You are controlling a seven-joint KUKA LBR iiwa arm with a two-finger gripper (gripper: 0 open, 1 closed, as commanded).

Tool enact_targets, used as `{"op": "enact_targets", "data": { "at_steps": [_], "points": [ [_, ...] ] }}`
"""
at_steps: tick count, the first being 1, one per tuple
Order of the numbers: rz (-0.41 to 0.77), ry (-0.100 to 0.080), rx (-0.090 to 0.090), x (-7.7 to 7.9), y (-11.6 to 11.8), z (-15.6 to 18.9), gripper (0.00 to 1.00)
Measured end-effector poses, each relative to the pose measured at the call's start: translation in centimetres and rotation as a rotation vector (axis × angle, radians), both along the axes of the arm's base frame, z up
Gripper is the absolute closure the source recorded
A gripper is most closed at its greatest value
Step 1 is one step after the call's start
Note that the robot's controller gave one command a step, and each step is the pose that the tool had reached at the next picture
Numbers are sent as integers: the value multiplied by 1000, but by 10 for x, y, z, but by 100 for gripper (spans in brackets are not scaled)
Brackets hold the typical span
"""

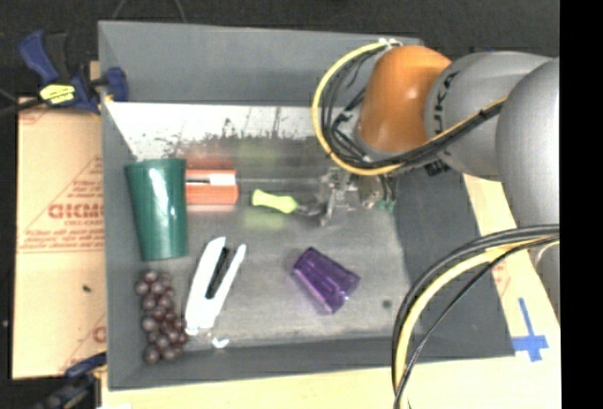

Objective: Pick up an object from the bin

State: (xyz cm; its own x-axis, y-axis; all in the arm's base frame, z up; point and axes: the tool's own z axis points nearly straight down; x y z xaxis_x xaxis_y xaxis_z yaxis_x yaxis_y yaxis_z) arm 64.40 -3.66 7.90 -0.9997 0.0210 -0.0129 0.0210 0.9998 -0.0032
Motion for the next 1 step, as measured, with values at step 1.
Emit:
{"op": "enact_targets", "data": {
  "at_steps": [1],
  "points": [
    [0,4,0,-1,0,12,100]
  ]
}}
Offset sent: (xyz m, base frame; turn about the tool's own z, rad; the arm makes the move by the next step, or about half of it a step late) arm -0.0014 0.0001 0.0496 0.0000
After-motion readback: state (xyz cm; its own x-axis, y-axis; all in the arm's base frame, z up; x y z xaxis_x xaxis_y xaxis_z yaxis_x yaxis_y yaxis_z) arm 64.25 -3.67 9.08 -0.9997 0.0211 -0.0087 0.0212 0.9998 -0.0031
